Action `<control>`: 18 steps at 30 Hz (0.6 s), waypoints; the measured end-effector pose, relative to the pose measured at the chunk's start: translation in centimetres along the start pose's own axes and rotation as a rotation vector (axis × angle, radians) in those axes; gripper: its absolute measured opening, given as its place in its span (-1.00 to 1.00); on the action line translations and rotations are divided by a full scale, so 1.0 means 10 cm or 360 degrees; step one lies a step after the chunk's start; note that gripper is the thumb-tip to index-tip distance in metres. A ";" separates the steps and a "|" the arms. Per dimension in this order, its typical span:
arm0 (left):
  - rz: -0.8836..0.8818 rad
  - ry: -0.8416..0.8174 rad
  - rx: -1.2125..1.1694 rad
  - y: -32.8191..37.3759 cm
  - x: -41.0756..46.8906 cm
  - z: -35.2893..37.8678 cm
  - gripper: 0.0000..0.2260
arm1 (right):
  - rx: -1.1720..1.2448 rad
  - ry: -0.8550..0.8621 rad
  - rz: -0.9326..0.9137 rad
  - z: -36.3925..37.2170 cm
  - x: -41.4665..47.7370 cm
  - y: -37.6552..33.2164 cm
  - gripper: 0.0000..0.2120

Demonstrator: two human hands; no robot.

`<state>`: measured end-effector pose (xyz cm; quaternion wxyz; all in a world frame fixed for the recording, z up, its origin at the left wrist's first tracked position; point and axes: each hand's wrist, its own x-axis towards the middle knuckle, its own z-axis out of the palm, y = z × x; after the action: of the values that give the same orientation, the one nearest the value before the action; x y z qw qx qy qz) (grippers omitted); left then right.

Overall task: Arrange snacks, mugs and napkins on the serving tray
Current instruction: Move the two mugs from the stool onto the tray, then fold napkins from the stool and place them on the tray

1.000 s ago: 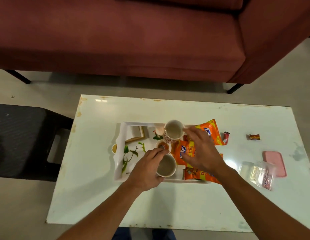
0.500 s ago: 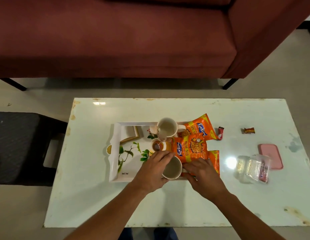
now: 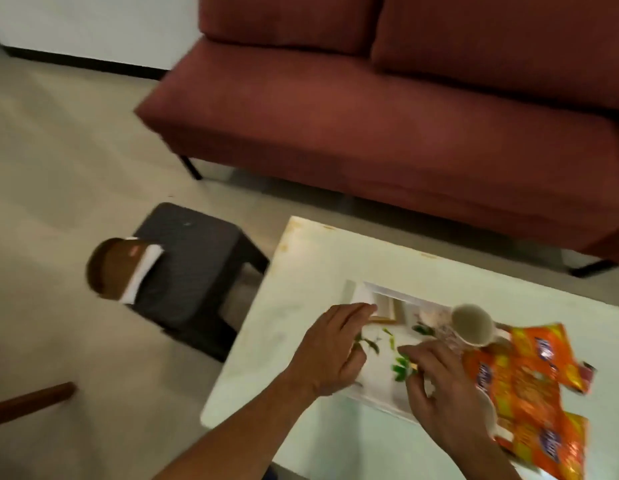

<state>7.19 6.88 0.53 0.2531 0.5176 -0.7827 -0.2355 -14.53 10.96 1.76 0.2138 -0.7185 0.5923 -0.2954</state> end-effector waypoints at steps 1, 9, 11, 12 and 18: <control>-0.0138 0.0158 0.0014 -0.15 -0.03 -0.18 -0.47 | 0.0106 -0.0023 -0.0002 0.18 0.18 -0.23 -0.72; -0.1117 0.0935 -0.0065 -1.54 -0.43 -1.69 -0.74 | 0.0659 -0.0334 0.0306 1.95 1.33 -2.18 -0.85; -0.1246 0.1019 -0.0058 -1.89 -0.58 -2.01 -0.76 | 0.0681 -0.0443 0.0353 2.38 1.50 -2.60 -0.83; -0.1287 0.1064 -0.0031 -2.05 -0.65 -2.14 -0.77 | 0.0692 -0.0478 0.0371 2.58 1.57 -2.77 -0.83; -0.1450 0.1255 0.0126 -2.85 -0.88 -2.75 -0.76 | 0.0669 -0.0589 0.0545 3.50 1.83 -3.50 -0.83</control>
<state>47.41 2.03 2.17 0.3784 0.8581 -0.3375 -0.0812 36.81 -1.18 2.23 0.5079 -0.5900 0.5818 -0.2354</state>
